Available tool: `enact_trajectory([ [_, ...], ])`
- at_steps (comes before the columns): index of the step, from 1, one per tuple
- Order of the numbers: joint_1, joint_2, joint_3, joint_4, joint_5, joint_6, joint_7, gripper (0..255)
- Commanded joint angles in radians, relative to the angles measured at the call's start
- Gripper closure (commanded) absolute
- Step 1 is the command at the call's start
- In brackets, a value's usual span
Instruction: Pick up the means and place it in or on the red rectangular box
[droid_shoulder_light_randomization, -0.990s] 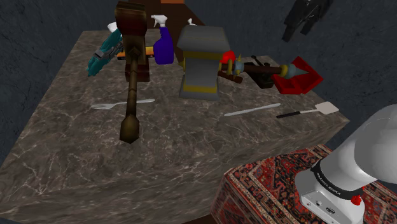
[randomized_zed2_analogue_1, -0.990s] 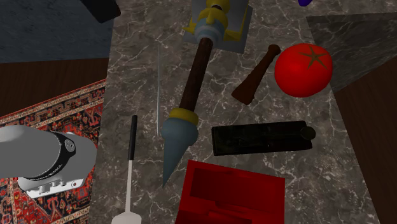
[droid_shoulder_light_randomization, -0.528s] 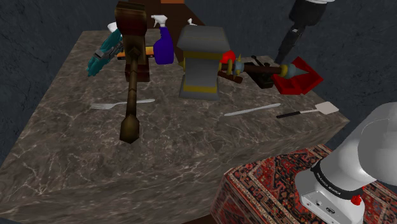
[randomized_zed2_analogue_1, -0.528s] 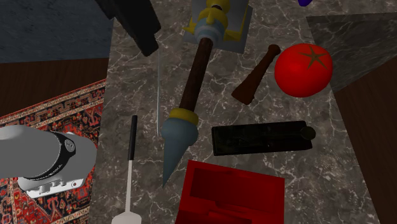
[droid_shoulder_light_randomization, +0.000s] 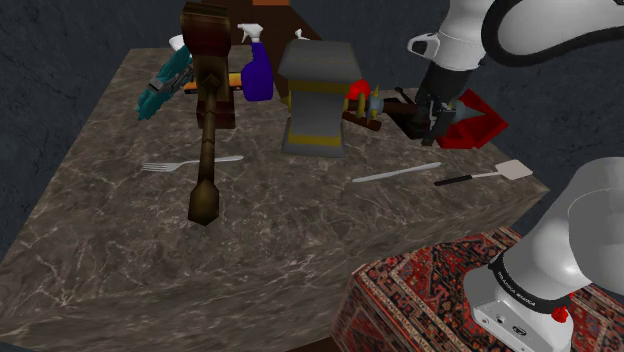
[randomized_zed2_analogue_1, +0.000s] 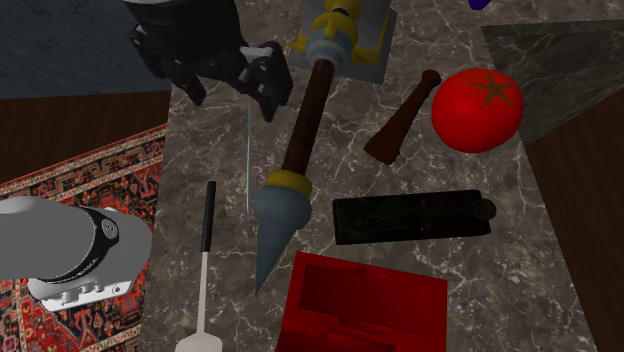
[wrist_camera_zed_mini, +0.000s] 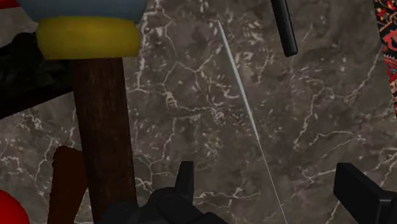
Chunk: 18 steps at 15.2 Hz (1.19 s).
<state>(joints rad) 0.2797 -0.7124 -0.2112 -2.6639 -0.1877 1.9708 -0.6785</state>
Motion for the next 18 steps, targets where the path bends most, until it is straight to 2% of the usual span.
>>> enact_trajectory([
  [1, 0.033, 0.023, -0.036, -0.046, -0.027, 0.052, -0.126, 0],
  [4, 0.074, 0.067, -0.083, -0.100, -0.067, 0.127, -0.280, 0],
  [12, 0.067, 0.135, -0.107, -0.165, -0.089, 0.259, -0.277, 0],
  [18, 0.067, 0.135, -0.107, -0.165, -0.089, 0.259, -0.277, 0],
])
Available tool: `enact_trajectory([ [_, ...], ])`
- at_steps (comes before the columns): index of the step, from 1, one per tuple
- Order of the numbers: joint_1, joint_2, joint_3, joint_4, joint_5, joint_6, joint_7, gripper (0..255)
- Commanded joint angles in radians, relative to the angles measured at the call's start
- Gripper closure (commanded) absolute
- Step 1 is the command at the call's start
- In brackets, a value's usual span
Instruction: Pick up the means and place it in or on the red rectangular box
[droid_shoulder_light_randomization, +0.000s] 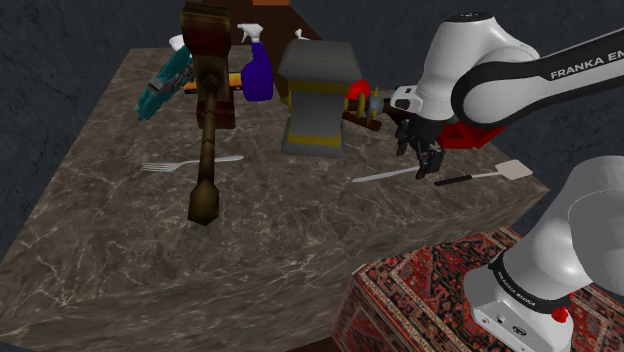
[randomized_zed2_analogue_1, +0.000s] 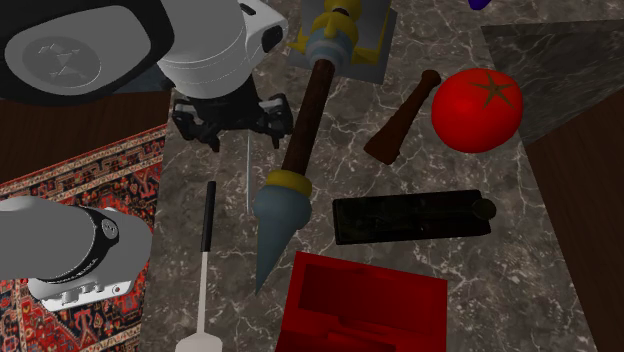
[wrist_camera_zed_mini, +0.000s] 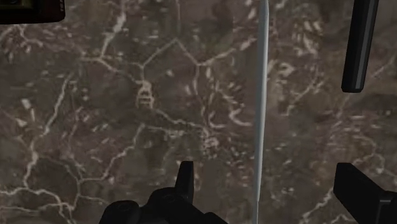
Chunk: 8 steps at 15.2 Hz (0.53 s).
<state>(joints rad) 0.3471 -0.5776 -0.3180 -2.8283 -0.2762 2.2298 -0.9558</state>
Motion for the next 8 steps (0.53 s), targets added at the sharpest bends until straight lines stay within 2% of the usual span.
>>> enact_trajectory([
  [1, 0.000, 0.000, 0.000, 0.000, 0.000, 0.000, 0.000, 0],
  [2, 0.000, 0.000, 0.000, 0.000, 0.000, 0.000, 0.000, 255],
  [8, 0.000, 0.000, 0.000, 0.000, 0.000, 0.000, 0.000, 255],
])
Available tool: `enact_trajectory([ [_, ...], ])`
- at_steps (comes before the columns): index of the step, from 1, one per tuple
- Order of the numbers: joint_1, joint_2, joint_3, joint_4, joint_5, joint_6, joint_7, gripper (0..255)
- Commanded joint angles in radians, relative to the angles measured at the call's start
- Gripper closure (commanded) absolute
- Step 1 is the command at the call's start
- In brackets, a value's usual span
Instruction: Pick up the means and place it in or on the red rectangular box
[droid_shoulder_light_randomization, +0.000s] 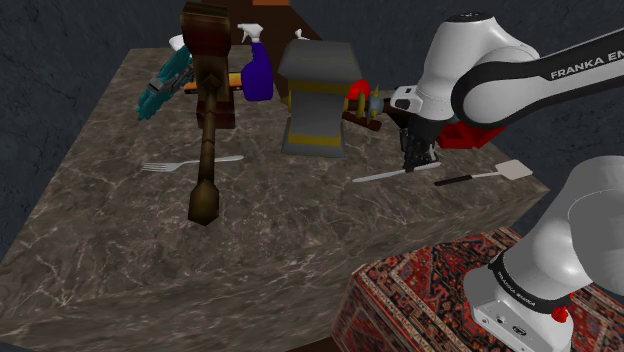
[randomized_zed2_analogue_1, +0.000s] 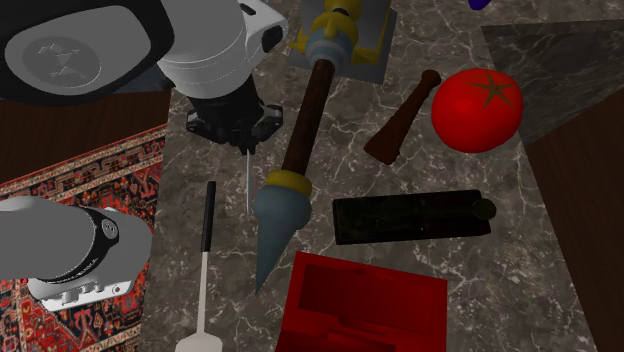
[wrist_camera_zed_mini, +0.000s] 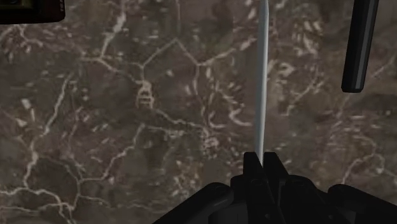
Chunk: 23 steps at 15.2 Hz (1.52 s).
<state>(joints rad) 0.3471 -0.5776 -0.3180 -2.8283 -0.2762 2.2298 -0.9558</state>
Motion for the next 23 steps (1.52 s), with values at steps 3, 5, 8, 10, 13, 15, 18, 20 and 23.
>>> enact_trajectory([
  [3, 0.000, 0.000, 0.000, 0.000, 0.000, 0.000, 0.000, 255],
  [5, 0.001, -0.022, 0.006, 0.015, 0.005, -0.036, -0.002, 255],
  [8, 0.002, -0.051, 0.014, 0.039, 0.012, -0.089, -0.004, 255],
  [10, 0.003, -0.068, 0.020, 0.057, 0.017, -0.124, -0.006, 255],
  [13, 0.005, -0.090, 0.028, 0.084, 0.024, -0.174, -0.008, 255],
  [15, 0.006, -0.103, 0.034, 0.104, 0.029, -0.206, -0.010, 255],
  [18, 0.008, -0.120, 0.042, 0.135, 0.036, -0.253, -0.012, 255],
  [20, 0.009, -0.129, 0.047, 0.156, 0.041, -0.284, -0.014, 255],
  [23, 0.012, -0.140, 0.054, 0.190, 0.048, -0.329, -0.016, 255],
])
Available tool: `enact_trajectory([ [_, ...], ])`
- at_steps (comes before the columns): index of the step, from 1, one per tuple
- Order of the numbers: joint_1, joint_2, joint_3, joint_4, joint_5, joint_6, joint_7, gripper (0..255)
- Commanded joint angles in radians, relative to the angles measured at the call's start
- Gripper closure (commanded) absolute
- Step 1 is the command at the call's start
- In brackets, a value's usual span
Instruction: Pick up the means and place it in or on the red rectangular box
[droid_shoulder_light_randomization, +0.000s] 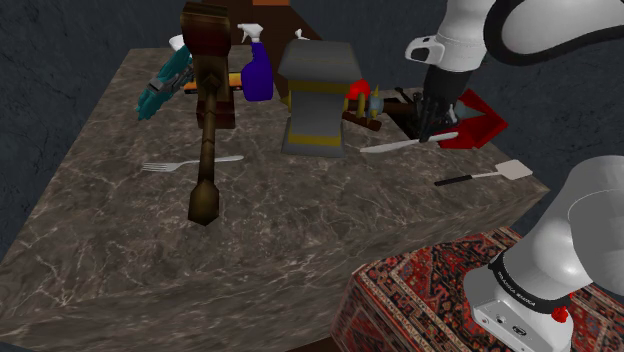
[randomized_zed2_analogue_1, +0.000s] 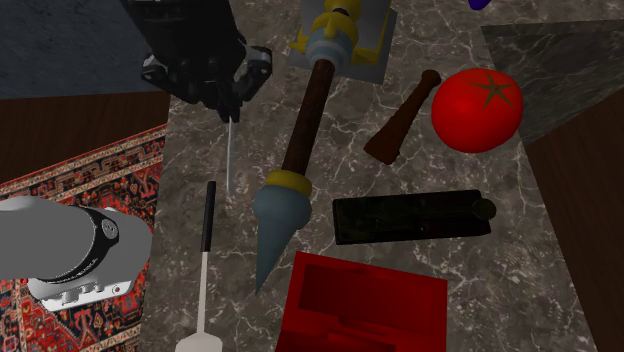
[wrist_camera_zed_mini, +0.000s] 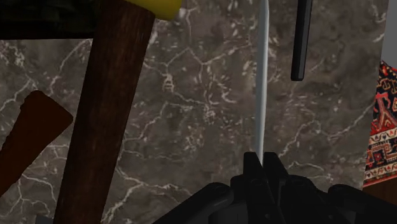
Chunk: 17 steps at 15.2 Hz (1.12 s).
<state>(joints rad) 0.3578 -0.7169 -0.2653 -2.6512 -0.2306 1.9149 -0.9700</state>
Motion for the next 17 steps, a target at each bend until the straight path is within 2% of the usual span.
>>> enact_trajectory([
  [1, 0.002, -0.004, 0.004, 0.024, 0.004, -0.028, -0.003, 255],
  [15, 0.011, -0.018, 0.032, 0.193, 0.030, -0.211, -0.014, 255],
  [17, -0.009, -0.020, -0.010, 0.203, 0.001, -0.216, -0.063, 255],
])
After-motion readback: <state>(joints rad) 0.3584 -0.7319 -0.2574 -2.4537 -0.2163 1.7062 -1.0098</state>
